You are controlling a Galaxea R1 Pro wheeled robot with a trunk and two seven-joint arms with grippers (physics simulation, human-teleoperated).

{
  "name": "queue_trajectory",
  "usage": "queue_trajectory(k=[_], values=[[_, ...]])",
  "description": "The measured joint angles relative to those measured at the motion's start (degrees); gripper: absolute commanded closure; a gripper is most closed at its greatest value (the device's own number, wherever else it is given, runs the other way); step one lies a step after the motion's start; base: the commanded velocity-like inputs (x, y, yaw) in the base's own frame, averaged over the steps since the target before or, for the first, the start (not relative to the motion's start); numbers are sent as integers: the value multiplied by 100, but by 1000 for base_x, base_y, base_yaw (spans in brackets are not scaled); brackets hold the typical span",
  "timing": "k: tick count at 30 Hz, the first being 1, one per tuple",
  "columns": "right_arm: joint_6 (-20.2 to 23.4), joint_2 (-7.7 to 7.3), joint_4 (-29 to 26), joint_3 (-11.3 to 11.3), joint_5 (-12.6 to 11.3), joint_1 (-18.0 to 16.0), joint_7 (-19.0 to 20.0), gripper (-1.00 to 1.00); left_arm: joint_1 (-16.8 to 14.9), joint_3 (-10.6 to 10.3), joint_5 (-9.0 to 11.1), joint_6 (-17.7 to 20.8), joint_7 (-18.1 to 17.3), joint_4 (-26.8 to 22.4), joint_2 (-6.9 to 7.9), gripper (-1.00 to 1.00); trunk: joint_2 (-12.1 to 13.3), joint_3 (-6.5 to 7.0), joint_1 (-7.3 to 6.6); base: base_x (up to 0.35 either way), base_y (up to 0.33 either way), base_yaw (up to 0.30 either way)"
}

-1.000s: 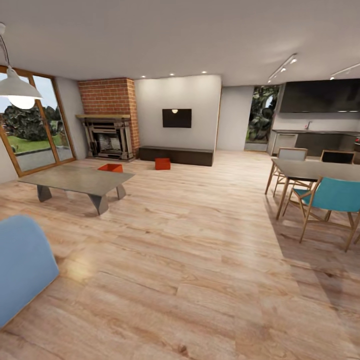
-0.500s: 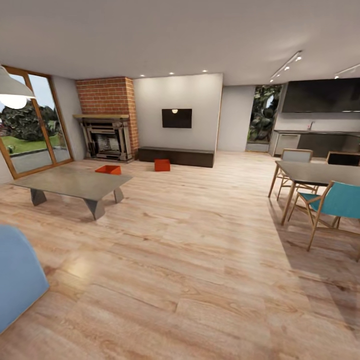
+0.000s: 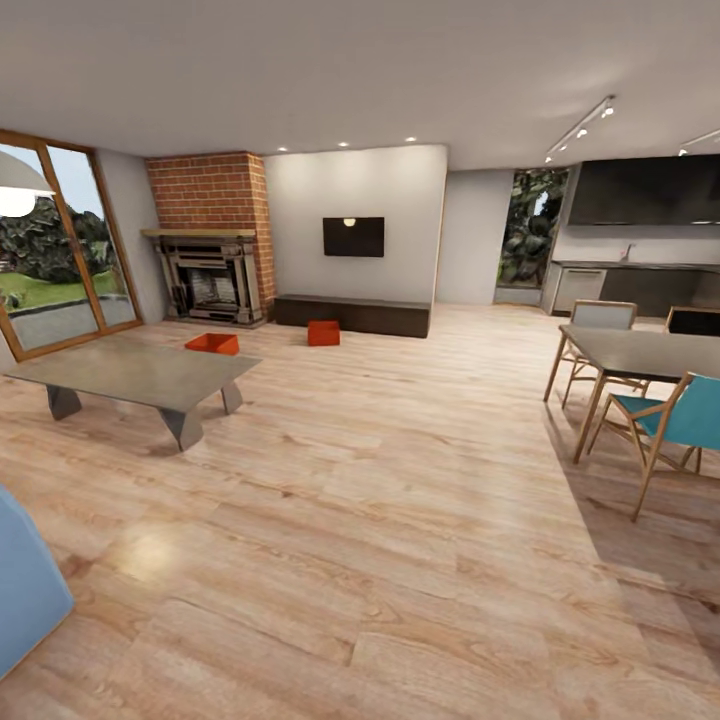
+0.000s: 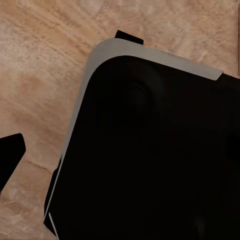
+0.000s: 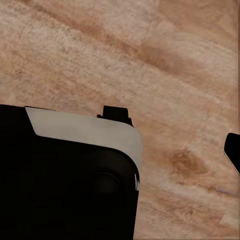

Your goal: Move the two storage containers from the living room to the garage. In the garage, place one container on the floor and stack the other container on top of it (either order is fine).

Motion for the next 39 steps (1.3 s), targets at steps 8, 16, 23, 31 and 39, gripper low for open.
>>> queue_trajectory(k=[8, 16, 23, 31, 39], values=[[0, -8, 0, -1, -2, 0, 0, -100, 0, 0, 0, -6, -1, 0, -1, -100, 0, 0, 0, 326, 0, 0], [0, -9, 0, 0, -1, 0, 0, -100, 0, 0, 1, -17, 2, 0, -2, -100, 0, 0, 0, 326, 0, 0], [0, -2, 0, 0, 0, 0, 0, -100, 0, 0, 1, -16, 1, 0, -4, -100, 0, 0, 0, 326, 0, 0], [0, 0, 0, -1, -5, 0, 0, -100, 0, 0, 1, -16, 3, 0, -2, -100, 0, 0, 0, 326, 0, 0], [0, 0, 0, 0, -7, 0, 0, -100, 0, 0, 0, -16, -1, 0, -2, -100, 0, 0, 0, 326, 0, 0]])
